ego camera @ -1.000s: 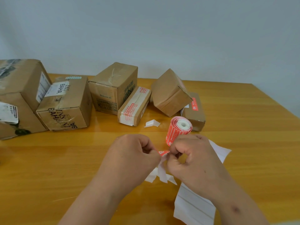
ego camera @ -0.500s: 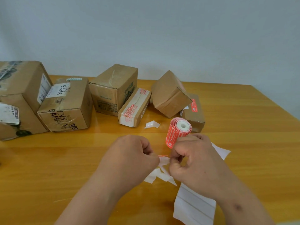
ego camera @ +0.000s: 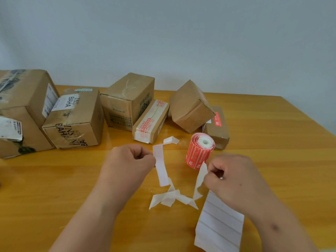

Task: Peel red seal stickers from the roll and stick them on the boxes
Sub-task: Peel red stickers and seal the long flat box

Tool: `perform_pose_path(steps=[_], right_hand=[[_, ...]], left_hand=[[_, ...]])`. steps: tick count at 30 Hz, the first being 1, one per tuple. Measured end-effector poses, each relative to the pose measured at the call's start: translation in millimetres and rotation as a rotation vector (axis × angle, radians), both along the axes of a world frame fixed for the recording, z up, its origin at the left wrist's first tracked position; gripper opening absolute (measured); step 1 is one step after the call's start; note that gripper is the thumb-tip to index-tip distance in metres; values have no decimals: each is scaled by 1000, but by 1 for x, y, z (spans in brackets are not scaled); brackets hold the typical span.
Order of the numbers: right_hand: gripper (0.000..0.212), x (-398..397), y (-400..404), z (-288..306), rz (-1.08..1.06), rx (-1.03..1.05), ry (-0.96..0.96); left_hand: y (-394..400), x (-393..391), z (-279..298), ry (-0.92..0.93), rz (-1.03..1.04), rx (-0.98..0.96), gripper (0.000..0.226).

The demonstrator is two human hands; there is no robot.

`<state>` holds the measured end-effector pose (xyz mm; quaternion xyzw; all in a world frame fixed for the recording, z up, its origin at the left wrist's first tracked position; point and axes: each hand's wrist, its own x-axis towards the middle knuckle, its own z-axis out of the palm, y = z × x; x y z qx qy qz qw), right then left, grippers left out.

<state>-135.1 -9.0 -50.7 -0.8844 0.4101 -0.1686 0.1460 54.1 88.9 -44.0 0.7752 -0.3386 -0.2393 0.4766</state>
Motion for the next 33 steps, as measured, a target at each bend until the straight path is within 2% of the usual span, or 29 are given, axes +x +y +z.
perform_pose_path(steps=[8, 13, 15, 17, 18, 20, 22, 24, 26, 29, 33], right_hand=[[15, 9, 5, 2, 7, -53, 158], [49, 19, 12, 8, -57, -96, 122], [41, 22, 14, 8, -50, -70, 30], [14, 24, 18, 9, -15, -72, -61], [12, 26, 21, 11, 0, -58, -94], [24, 29, 28, 16, 45, 18, -123], [45, 36, 37, 22, 62, 66, -67], [57, 44, 43, 20, 64, -6, 32], [44, 49, 45, 15, 83, -165, 38], [14, 47, 40, 9, 102, -291, -76], [26, 42, 34, 13, 93, -204, -125]], left_hand=[[2, -2, 1, 96, 10, 12, 23], [1, -3, -1, 147, -3, 13, 19], [1, -3, -2, 153, -6, 12, 19], [1, -3, -3, 152, -10, 11, 19], [1, -3, -4, 155, -11, 7, 19], [1, -5, -4, 159, -16, -5, 18], [1, -7, -5, 167, -19, -26, 18], [1, -9, -5, 228, -19, -62, 20], [1, -12, -5, 316, -30, -92, 21], [2, -11, -5, 413, -57, -123, 17], [6, -1, -5, 559, -142, -198, 11]])
